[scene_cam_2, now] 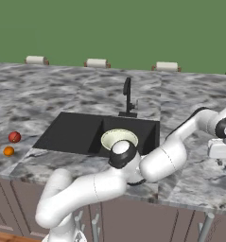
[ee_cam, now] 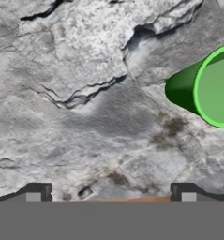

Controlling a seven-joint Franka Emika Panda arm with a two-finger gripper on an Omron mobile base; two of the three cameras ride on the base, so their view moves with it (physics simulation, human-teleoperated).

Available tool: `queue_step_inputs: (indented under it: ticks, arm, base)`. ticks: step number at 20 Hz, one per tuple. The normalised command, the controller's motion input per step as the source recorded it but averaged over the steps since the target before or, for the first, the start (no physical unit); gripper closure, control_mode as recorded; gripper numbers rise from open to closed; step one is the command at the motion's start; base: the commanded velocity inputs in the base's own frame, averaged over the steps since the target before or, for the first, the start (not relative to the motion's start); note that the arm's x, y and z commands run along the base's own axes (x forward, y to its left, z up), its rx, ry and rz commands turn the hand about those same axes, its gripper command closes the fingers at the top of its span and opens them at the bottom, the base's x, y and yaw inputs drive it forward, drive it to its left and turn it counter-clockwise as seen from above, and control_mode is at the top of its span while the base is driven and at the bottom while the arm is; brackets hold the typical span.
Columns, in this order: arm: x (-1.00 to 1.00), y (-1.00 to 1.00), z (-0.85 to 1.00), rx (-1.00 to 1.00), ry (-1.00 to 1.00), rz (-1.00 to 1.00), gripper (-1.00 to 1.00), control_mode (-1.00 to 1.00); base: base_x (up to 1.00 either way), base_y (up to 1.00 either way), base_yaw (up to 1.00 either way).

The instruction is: Remove the onion and tangerine from the sink. Then move the bowl and cup from the counter to the sink for washing.

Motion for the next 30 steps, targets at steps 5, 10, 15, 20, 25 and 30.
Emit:
queue_step_inputs:
  ticks: [5,10,15,20,25,30]
  arm:
    - [0.08,-0.14,-0.02,0.04,0.0,0.0,-1.0,-1.0]
    - [0.16,-0.11,0.0,0.04,0.0,0.0,-1.0,-1.0]
    - [0.18,-0.11,0.0,0.04,0.0,0.0,-1.0,-1.0]
    - [0.24,-0.2,0.01,0.03,0.02,0.0,-1.0,-1.0]
    - [0.24,-0.25,0.04,0.03,0.01,0.0,-1.0,-1.0]
    - [0.25,-0.25,0.07,0.04,0.05,0.0,-1.0,-1.0]
  base:
    - [0.0,0.0,0.0]
    - [0.0,0.0,0.0]
    - [0.0,0.0,0.0]
    - [0.0,0.0,0.0]
    - [0.0,0.0,0.0]
    - [0.0,0.0,0.0]
